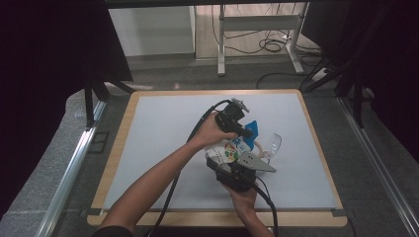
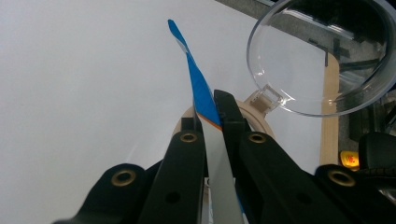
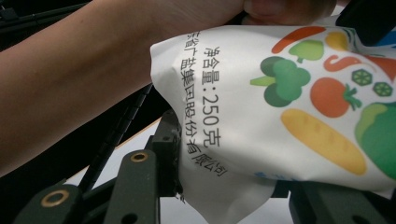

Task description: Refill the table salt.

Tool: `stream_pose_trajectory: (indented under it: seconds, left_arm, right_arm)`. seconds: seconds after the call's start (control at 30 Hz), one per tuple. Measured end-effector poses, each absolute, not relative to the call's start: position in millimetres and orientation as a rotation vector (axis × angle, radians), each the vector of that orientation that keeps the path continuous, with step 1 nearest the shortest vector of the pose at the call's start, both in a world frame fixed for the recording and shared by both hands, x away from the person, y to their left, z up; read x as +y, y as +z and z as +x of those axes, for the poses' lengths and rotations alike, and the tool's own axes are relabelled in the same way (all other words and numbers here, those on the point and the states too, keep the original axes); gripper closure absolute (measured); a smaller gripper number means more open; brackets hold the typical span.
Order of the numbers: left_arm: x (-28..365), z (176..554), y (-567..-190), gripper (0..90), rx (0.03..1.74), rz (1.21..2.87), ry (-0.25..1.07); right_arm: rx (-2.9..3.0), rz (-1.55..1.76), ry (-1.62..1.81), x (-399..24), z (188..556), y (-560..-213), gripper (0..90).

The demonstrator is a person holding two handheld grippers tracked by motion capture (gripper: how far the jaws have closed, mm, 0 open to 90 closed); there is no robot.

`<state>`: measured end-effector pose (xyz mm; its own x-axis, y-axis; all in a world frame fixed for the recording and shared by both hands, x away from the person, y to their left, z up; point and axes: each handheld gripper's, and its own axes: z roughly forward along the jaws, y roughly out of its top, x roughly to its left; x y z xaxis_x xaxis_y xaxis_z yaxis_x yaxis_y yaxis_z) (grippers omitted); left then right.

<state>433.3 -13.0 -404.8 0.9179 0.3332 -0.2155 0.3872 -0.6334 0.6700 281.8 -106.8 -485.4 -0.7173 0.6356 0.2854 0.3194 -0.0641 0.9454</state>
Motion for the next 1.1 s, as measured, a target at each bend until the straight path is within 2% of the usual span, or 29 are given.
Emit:
stream_pose_trajectory:
  seconds: [1.1]
  left_arm:
    - [-12.7, 432.3, -404.8, 89.7, 0.513, 2.308, -0.092]
  right_arm:
    - [1.951, 1.033, 1.859, -105.9, 281.4, -484.7, 58.6]
